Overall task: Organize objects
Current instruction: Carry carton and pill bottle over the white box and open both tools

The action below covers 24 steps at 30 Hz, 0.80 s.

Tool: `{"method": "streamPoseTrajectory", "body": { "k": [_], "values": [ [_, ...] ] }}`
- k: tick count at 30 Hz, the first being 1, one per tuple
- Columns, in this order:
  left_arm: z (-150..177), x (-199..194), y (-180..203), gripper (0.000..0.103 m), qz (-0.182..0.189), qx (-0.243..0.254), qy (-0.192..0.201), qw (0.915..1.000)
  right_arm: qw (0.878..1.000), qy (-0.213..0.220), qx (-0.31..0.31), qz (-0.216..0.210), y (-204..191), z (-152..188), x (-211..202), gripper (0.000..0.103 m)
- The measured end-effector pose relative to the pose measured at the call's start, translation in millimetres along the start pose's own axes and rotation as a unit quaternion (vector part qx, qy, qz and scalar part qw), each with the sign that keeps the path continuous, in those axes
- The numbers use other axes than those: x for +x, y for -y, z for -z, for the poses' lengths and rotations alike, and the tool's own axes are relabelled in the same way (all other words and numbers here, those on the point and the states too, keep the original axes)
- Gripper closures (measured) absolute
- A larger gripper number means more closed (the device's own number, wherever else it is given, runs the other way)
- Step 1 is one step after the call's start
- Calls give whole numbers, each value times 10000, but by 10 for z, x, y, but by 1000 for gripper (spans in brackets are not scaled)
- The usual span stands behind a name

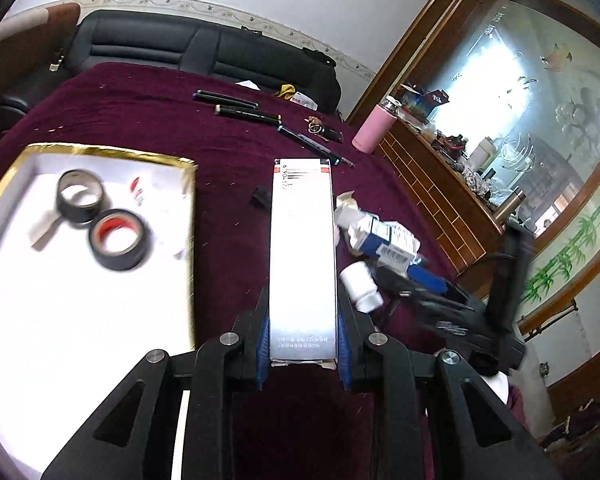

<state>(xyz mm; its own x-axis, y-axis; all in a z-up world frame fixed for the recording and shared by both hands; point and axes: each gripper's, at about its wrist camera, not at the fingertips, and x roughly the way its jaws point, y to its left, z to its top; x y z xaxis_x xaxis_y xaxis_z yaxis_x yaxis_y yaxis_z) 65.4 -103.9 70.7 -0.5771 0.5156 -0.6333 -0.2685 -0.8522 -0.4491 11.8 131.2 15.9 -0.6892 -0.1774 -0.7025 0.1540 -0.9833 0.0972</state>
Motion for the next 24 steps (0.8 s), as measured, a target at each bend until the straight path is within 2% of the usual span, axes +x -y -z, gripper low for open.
{"method": "streamPoseTrajectory", "body": {
  "k": [1, 2, 4, 5, 6, 8, 10, 15, 19, 24],
  "values": [
    [32, -41, -27, 80, -6, 14, 21, 10000, 9993, -80, -214, 310, -84, 19, 62, 10],
    [61, -76, -62, 80, 12, 9, 47, 10000, 9985, -140, -329, 422, -129, 28, 108, 15],
    [112, -118, -133, 80, 80, -69, 92, 9999, 9967, -363, -498, 533, -205, 31, 226, 39],
    [136, -138, -167, 80, 109, -116, 105, 9998, 9960, -531, -512, 494, -213, 26, 289, 62],
    [155, -154, -208, 80, 123, -155, 122, 9997, 9950, -833, -449, 322, -204, 31, 394, 72],
    [179, -196, -276, 80, 133, -220, 176, 9995, 9946, -913, -404, 300, -176, 15, 427, 73],
    [214, -271, -370, 80, 135, -293, 242, 9992, 9948, -992, -197, 106, -110, -11, 407, 73],
    [297, -459, -674, 80, 41, -535, 396, 9978, 9916, -1028, 485, -620, 57, -70, 277, 72],
    [309, -602, -977, 80, -132, -806, 477, 9955, 9820, -971, 868, -1367, -19, -197, 116, 72],
    [128, -712, -1300, 80, -794, -795, 399, 9929, 9627, -1102, 902, -2298, -454, -399, 72, 72]
  ]
}}
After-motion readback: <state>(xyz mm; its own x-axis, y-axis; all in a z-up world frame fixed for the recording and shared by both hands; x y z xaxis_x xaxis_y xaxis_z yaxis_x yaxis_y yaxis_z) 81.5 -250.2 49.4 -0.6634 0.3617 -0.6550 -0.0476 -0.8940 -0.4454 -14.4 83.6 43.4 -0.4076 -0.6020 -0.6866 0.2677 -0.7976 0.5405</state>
